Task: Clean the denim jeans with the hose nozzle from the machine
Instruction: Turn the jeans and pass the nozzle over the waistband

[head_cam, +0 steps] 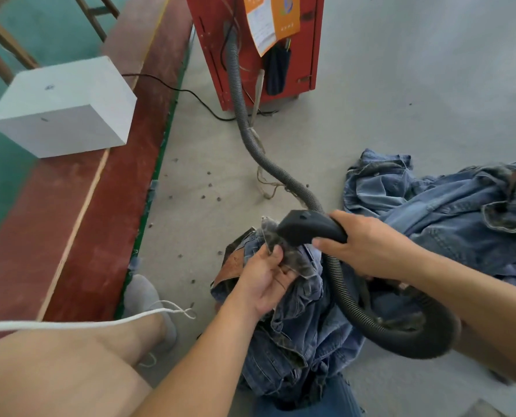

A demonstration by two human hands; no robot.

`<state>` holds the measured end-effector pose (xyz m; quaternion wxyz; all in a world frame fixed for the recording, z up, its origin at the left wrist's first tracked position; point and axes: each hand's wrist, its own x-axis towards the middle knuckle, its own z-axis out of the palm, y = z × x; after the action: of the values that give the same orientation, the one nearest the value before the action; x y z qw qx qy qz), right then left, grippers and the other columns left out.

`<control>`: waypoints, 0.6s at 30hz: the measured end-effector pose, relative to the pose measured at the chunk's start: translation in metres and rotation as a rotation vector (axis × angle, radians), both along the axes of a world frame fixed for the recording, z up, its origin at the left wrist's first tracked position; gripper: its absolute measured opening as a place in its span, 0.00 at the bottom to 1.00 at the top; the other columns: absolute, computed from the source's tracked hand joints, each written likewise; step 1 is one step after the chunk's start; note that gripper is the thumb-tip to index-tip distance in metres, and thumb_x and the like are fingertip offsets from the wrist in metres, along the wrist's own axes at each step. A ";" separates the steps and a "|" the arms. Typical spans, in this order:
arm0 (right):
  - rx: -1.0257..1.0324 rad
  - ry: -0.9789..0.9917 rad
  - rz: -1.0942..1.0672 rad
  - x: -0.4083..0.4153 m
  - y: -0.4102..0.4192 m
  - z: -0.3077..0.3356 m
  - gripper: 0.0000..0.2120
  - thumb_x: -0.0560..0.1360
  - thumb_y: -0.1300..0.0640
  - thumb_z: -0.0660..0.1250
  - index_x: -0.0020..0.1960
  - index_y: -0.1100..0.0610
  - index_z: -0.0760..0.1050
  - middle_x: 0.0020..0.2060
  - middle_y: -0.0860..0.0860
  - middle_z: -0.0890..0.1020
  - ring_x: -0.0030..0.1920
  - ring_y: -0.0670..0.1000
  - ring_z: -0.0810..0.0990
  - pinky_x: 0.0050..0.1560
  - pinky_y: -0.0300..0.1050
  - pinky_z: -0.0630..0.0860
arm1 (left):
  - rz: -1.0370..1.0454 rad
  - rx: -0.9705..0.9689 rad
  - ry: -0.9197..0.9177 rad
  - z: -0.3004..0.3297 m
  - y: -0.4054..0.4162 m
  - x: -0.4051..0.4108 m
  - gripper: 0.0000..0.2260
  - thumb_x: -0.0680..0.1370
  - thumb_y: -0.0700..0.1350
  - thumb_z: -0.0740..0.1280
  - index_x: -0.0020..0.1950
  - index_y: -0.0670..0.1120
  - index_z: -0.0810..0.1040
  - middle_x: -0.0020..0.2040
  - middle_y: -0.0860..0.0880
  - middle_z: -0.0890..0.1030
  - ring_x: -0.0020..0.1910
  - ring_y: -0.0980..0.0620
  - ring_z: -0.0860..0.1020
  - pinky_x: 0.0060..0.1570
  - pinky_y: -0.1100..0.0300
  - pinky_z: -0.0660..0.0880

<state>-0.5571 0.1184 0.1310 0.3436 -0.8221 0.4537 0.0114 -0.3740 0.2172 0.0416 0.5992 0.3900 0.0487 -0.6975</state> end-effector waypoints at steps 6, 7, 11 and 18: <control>0.143 0.110 0.126 -0.022 -0.009 0.015 0.11 0.78 0.39 0.69 0.50 0.45 0.74 0.32 0.46 0.82 0.25 0.41 0.80 0.24 0.34 0.72 | -0.015 0.007 -0.107 0.005 0.003 0.007 0.14 0.85 0.31 0.52 0.65 0.38 0.74 0.56 0.35 0.82 0.52 0.41 0.83 0.53 0.47 0.84; 0.104 0.116 0.134 -0.016 -0.006 0.010 0.11 0.78 0.39 0.68 0.50 0.45 0.74 0.32 0.47 0.81 0.28 0.37 0.79 0.26 0.33 0.71 | -0.038 -0.007 -0.117 0.007 0.005 0.006 0.16 0.85 0.30 0.52 0.67 0.37 0.73 0.60 0.33 0.81 0.55 0.40 0.82 0.56 0.47 0.82; -0.016 0.059 0.070 0.006 0.002 0.002 0.11 0.79 0.36 0.67 0.52 0.42 0.72 0.38 0.45 0.80 0.31 0.40 0.78 0.30 0.35 0.67 | -0.098 -0.083 -0.165 0.008 0.011 0.004 0.18 0.83 0.26 0.54 0.69 0.37 0.72 0.54 0.38 0.81 0.51 0.44 0.82 0.54 0.50 0.83; 0.247 0.106 0.120 -0.019 -0.010 0.029 0.08 0.79 0.41 0.68 0.53 0.43 0.74 0.28 0.47 0.83 0.22 0.52 0.80 0.25 0.48 0.79 | -0.279 -0.067 -0.486 0.003 0.013 -0.002 0.17 0.82 0.26 0.58 0.62 0.43 0.77 0.51 0.45 0.85 0.51 0.47 0.83 0.62 0.40 0.79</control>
<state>-0.5758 0.1081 0.1601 0.4164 -0.7976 0.4163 0.1312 -0.3761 0.2302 0.0447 0.5042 0.5286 -0.1737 -0.6604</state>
